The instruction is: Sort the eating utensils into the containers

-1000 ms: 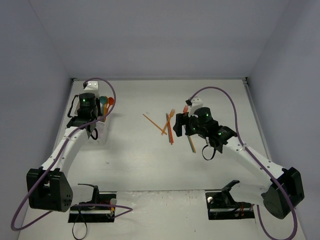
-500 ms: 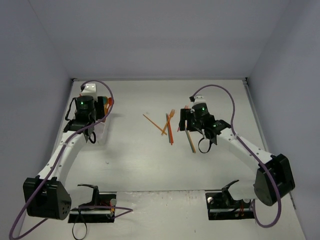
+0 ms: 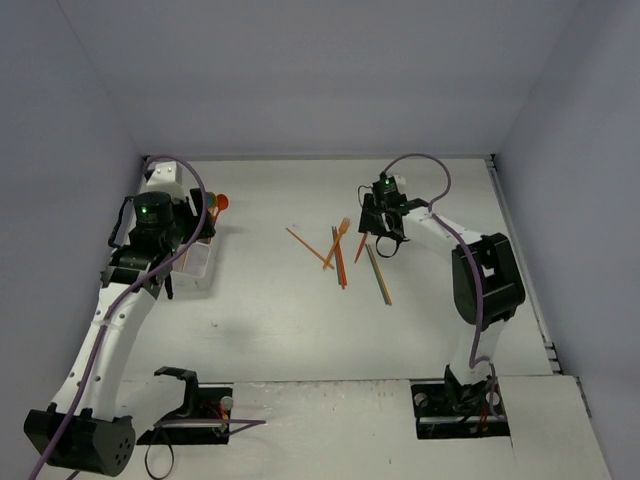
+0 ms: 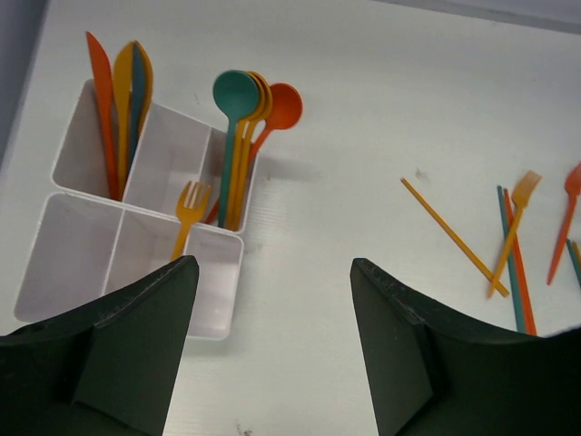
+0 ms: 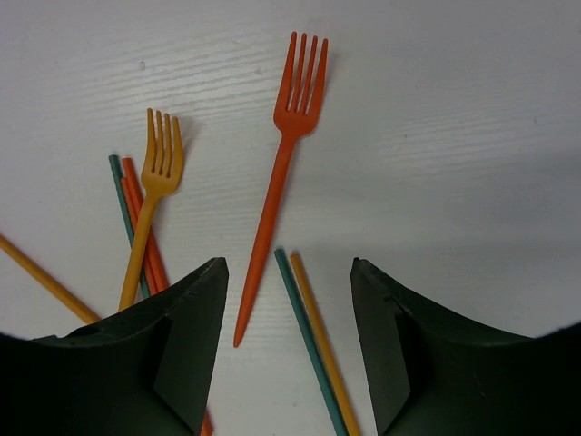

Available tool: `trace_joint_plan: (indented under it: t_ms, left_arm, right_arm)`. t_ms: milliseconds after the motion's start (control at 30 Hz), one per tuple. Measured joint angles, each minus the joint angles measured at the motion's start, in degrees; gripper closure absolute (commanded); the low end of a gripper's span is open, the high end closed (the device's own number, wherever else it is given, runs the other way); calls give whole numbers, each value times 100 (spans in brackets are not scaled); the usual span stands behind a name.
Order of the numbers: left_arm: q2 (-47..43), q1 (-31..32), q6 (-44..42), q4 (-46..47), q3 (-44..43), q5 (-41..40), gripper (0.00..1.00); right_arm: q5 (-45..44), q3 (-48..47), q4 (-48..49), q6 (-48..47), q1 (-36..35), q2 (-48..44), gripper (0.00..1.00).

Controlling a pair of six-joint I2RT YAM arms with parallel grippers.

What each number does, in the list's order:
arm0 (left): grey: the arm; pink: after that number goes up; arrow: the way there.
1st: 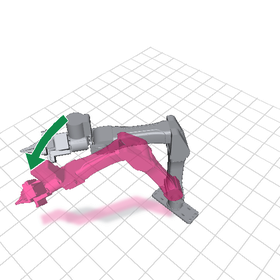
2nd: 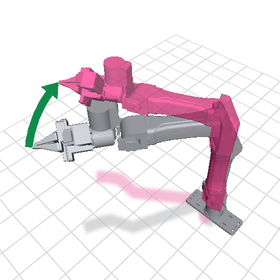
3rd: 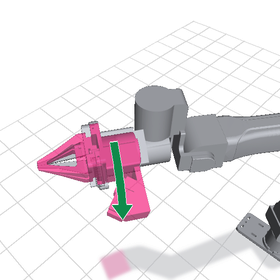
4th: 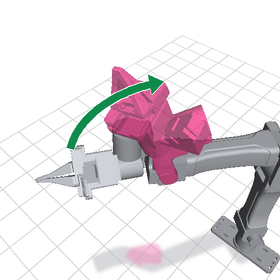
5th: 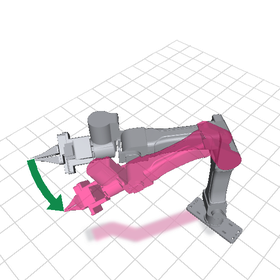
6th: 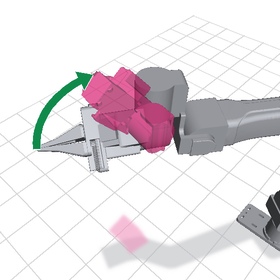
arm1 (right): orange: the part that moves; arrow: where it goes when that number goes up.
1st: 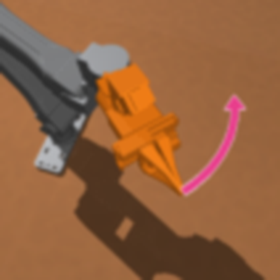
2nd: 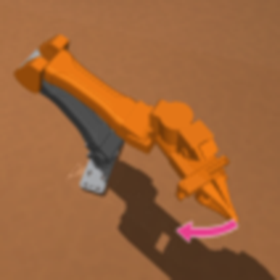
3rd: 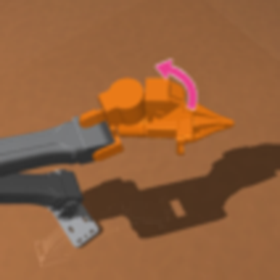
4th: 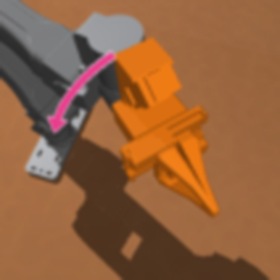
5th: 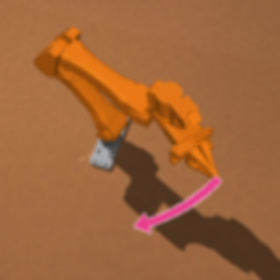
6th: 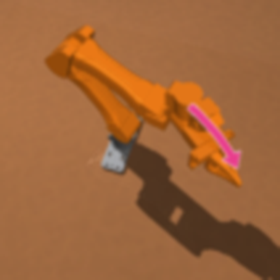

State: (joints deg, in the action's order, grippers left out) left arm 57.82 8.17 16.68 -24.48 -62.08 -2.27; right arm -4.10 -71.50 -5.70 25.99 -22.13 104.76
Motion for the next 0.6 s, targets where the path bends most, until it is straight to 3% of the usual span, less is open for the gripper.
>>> trace_joint_plan:
  t_ms: [267, 600]
  left_arm:
    - [-155, 264, 362, -384, 2, 385, 35]
    - [-315, 468, 349, -910, 2, 471, 35]
  right_arm:
    - [-27, -448, -20, 186, 2, 927, 56]
    - [-486, -695, 104, 286, 2, 1278, 100]
